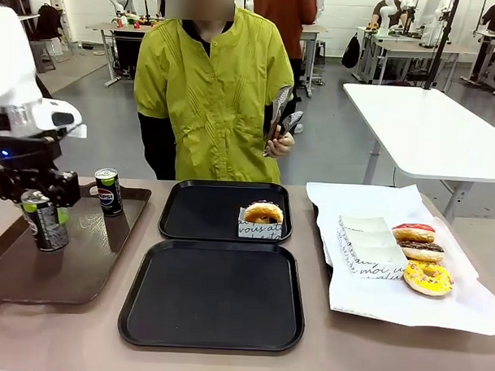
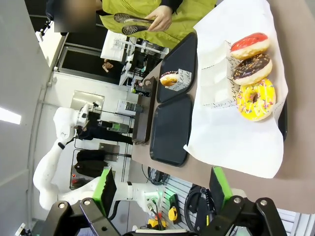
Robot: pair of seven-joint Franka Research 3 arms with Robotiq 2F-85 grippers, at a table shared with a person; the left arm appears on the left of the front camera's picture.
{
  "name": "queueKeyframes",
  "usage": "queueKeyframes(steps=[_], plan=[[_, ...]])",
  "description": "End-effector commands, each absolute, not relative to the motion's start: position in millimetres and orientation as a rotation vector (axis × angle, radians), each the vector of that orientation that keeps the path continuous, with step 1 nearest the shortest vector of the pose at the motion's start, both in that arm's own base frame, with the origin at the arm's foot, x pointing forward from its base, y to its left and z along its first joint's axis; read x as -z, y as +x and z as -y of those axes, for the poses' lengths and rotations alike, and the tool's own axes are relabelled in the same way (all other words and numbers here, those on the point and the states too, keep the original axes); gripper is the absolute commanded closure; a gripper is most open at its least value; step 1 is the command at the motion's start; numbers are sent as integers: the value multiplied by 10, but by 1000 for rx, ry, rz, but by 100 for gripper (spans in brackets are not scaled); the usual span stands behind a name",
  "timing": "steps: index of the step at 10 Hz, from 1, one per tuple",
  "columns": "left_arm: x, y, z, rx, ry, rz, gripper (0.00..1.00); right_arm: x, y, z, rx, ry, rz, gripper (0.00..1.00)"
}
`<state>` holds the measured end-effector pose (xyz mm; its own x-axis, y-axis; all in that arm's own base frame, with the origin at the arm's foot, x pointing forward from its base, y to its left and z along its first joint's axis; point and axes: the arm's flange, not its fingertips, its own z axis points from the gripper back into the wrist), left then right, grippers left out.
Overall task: Set up donuts and drinks on trays.
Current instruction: Pick up one Pepsi coke and place it on the Flat Tray.
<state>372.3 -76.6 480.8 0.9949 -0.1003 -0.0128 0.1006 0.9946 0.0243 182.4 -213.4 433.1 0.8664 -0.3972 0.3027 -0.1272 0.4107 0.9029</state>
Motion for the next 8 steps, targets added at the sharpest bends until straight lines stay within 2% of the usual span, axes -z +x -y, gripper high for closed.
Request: queueKeyframes(steps=[1,2,4,5,8], plan=[[-4929,3537,677,49,-12,26,85,-4332,1832,2141,169,1163,538,0],[-4808,3723,766,101,25,-12,85,-4332,1832,2141,169,1163,538,0],[-4808,3723,766,101,25,-12,85,-4332,1832,2141,169,1163,538,0],[-4900,3610,735,91,22,-8,41,-4332,1832,2141,169,1163,538,0],[-5054,4040,1258,152,24,73,41,-4332,1832,2141,169,1163,538,0]])
